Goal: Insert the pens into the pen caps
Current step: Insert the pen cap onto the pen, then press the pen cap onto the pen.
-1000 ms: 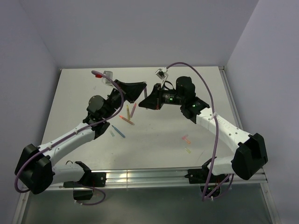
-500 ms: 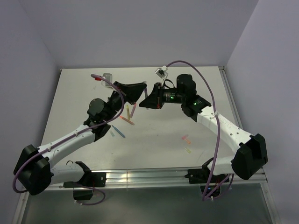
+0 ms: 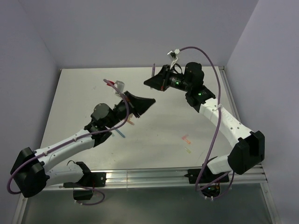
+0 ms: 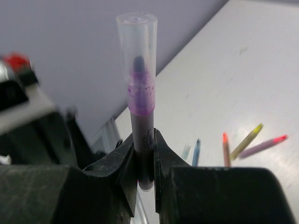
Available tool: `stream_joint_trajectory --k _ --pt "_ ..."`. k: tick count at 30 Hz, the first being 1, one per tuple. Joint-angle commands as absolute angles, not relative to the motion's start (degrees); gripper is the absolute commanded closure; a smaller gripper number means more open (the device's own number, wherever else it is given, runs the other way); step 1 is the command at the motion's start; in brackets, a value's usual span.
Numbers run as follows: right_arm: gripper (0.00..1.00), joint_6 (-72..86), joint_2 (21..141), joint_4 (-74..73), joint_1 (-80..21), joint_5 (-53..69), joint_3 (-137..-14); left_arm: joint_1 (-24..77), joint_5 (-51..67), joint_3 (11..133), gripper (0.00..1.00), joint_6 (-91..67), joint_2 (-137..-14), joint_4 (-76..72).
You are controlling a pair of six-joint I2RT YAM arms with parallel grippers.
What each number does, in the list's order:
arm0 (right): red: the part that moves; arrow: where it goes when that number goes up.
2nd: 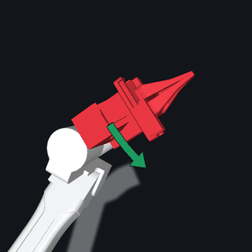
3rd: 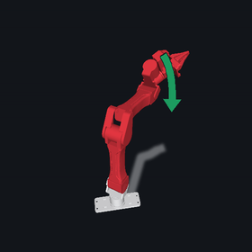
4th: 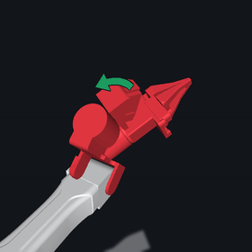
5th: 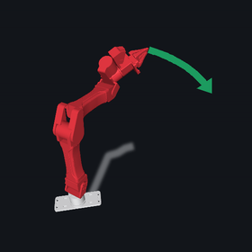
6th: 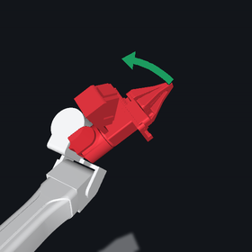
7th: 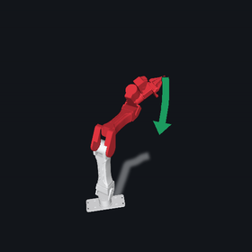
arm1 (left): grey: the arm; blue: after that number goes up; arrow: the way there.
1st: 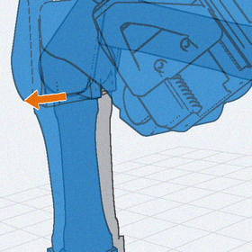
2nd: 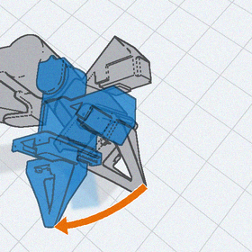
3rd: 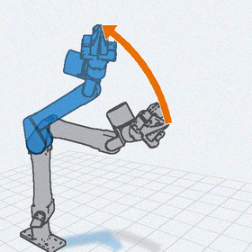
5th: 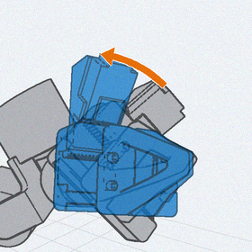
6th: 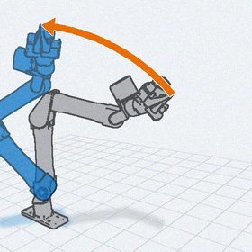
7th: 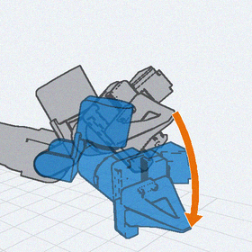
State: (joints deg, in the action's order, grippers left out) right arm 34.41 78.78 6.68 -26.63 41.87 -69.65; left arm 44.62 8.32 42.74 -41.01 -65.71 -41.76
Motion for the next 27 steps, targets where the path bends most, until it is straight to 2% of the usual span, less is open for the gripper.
stream_joint_trajectory --k 1,2,4,5,8,9,10,12,14,16,18,21,27 --pt "1.00 35.1 78.0 16.0 -26.4 37.4 -73.8 48.0 16.9 43.4 1.00 -39.0 -65.7 -32.1" --pt "1.00 35.0 77.7 15.7 -26.5 37.5 -73.6 48.0 16.0 43.9 0.99 -38.7 -65.3 -31.6" --pt "1.00 34.4 77.2 15.0 -26.4 37.1 -73.0 47.9 14.5 44.8 0.92 -38.1 -64.5 -30.6" --pt "1.00 34.1 76.6 14.5 -26.4 37.1 -72.7 47.9 12.9 44.8 0.84 -38.0 -63.6 -30.2" --pt "1.00 33.2 75.2 13.4 -26.4 36.7 -71.6 47.6 10.3 44.4 0.70 -37.4 -61.1 -29.2" --pt "1.00 33.0 74.8 12.9 -26.4 36.7 -71.5 47.4 8.9 44.2 0.61 -37.4 -60.3 -29.2" --pt "1.00 32.6 74.5 12.4 -26.4 36.8 -71.1 46.7 7.9 44.1 0.56 -37.6 -59.3 -29.0" --pt "1.00 31.7 73.7 11.3 -26.4 37.4 -69.8 45.0 6.3 43.7 0.54 -38.2 -56.3 -29.1" --pt "1.00 30.5 72.4 9.9 -26.4 37.5 -68.6 43.7 5.7 44.2 0.44 -38.7 -53.8 -28.5" --pt "1.00 29.4 71.3 8.8 -26.5 37.6 -67.3 41.8 4.7 45.4 0.43 -38.8 -52.8 -26.1" --pt "1.00 28.7 70.9 7.7 -26.9 38.0 -66.1 40.7 5.0 47.3 0.36 -38.5 -52.5 -25.1" --pt "1.00 27.0 71.5 5.1 -28.6 38.8 -66.9 39.1 6.1 50.5 0.32 -38.1 -53.8 -24.3" --pt "1.00 25.8 72.6 4.0 -33.3 41.7 -66.8 33.1 13.6 56.6 0.30 -39.5 -58.1 -24.3"
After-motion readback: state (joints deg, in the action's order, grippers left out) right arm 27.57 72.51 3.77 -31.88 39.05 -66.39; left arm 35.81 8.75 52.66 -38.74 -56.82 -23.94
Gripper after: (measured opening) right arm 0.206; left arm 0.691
